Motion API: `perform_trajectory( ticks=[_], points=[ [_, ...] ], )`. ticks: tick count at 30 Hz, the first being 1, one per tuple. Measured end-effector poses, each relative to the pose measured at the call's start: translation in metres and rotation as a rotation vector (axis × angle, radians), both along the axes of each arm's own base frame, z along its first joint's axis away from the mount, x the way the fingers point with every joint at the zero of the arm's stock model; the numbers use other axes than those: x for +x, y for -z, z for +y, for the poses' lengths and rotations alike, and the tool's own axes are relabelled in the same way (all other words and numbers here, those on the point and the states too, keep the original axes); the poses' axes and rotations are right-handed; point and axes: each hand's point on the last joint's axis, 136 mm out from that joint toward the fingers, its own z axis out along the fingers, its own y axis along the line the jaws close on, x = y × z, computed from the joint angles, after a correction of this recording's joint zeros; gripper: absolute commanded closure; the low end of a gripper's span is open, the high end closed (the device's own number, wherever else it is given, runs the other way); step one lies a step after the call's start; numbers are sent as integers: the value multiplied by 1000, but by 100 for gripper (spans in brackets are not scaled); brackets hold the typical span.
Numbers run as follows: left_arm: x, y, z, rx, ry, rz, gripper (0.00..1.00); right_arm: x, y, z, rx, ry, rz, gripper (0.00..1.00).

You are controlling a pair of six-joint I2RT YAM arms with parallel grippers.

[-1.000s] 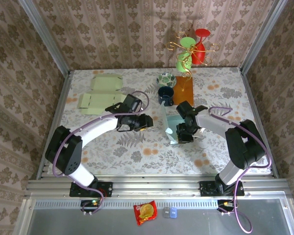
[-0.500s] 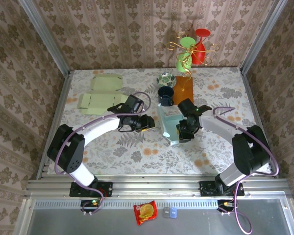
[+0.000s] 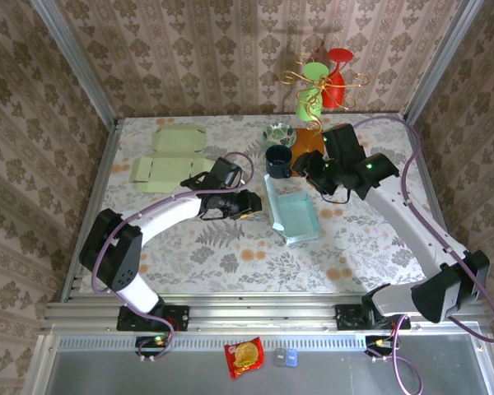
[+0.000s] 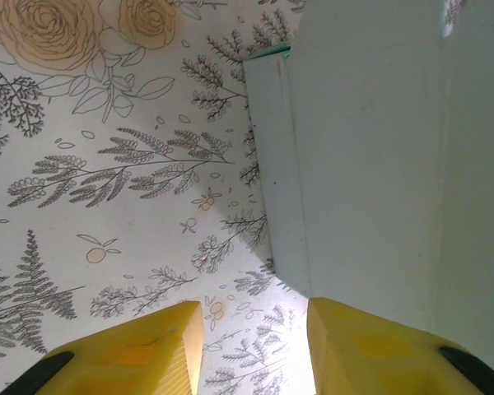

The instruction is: Fold the paper box

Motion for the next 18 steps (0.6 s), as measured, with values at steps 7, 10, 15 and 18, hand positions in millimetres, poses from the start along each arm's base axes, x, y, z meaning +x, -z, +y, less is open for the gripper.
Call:
perform_trajectory(
  ticks=[7,10,15,18],
  points=[
    [2,-7,-10,-36,-2,-20,63,-25,19,42,-63,-329,55,45],
    [3,-9,-12,-45,-5,-24,63,-29,40,60,-102,-412,110,47],
    [1,-10,-15,-51,-1,-26,63,-26,60,77,-141,-475,161,54],
    [0,-10,-16,-52,-3,-22,63,-20,65,81,-150,-479,172,60]
  ],
)
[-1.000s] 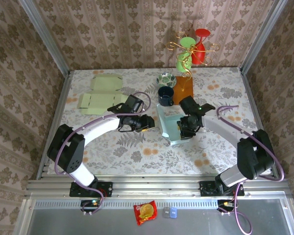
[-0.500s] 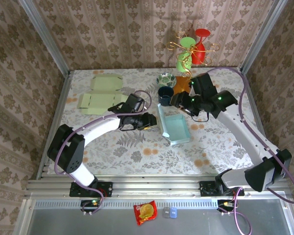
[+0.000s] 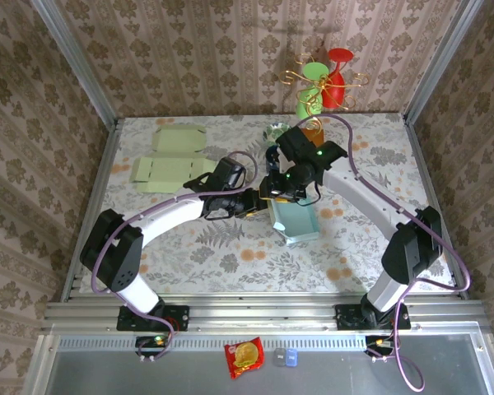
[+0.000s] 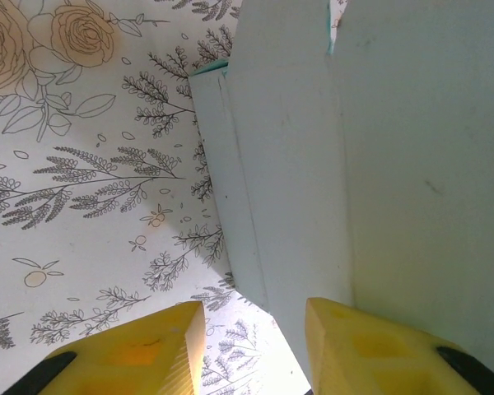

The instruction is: Fold the paper box

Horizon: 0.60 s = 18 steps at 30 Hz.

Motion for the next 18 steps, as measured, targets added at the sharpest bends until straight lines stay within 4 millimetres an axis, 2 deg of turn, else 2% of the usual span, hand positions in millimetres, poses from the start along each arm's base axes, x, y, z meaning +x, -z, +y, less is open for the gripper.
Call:
perform_trajectory(
  ticks=[8,14,18],
  points=[
    [1,-1,-1,-3,-1,-4,63,5,16,2,-31,5,34,70],
    [0,0,-1,0,-1,-5,64,9,17,2,-30,26,29,80],
    [1,1,1,11,-8,-6,63,16,17,3,-22,64,18,94]
  ],
)
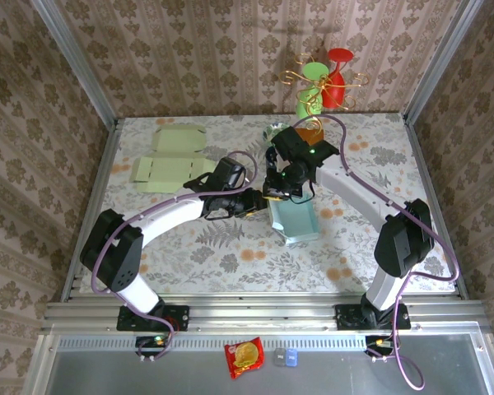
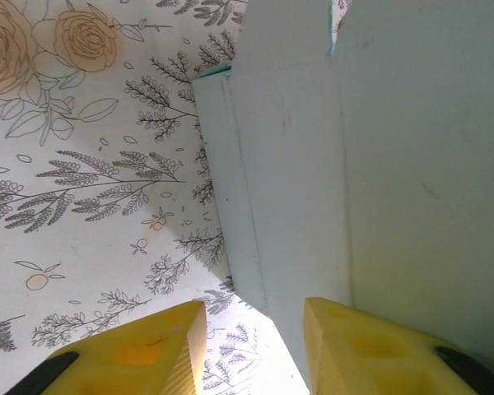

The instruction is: Fold the paper box

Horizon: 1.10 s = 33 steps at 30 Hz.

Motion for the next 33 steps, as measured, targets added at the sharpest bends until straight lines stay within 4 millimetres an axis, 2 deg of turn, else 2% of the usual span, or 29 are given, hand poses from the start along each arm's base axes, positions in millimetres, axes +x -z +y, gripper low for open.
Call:
perform_trajectory(
  ticks=[2,7,11,14,17,24,33],
  points=[
    [1,2,4,19,-12,1,61,2,3,-2,-5,29,6,100],
    [-1,1,13,60,-17,-17,57,9,15,-9,-5,158,1,100],
    [1,-18,24,61,-36,-71,56,6,21,-31,13,369,-5,100],
    [6,-37,32,39,-59,-121,56,5,13,-50,45,555,-27,100],
    [9,-45,36,30,-62,-150,56,10,-1,-65,112,747,-48,100],
    [4,-42,28,9,22,-175,56,16,-7,-84,219,1133,37,100],
    [-3,-34,19,7,170,-253,51,26,-9,-84,240,1329,125,100]
  ],
)
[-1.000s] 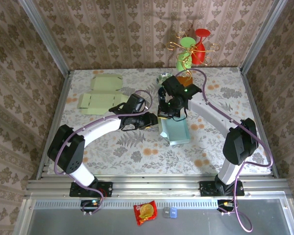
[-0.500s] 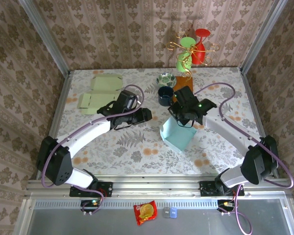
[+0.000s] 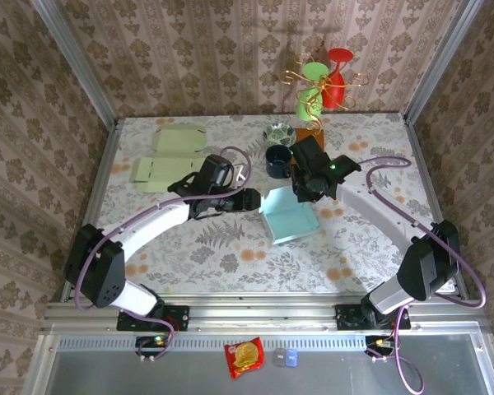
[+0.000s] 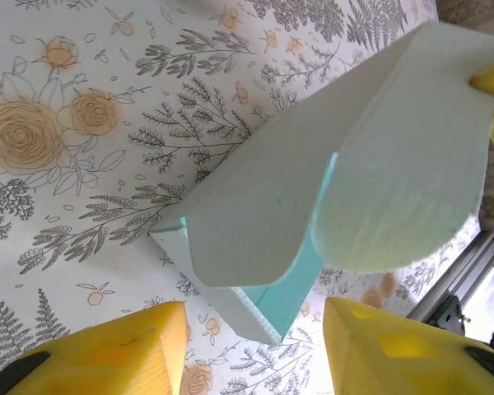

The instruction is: Fold the paper box

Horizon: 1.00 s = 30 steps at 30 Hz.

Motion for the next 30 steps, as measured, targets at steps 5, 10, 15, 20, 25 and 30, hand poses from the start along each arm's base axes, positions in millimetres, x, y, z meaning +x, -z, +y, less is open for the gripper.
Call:
perform_trajectory(
  ticks=[5,10,15,20,25,30],
  points=[
    [-8,11,-4,60,79,-71,50,1,1,1,9,22,12,100],
    [-5,29,-4,175,127,-138,50,1,1,1,15,33,16,100],
    [7,41,-8,281,159,-196,53,0,1,2,25,30,21,100],
    [21,43,-12,333,165,-251,66,-1,1,4,32,25,25,100],
    [22,44,-14,365,198,-295,85,1,4,5,41,24,22,89],
    [16,44,-19,378,240,-324,92,2,12,2,35,-2,26,73]
  ],
)
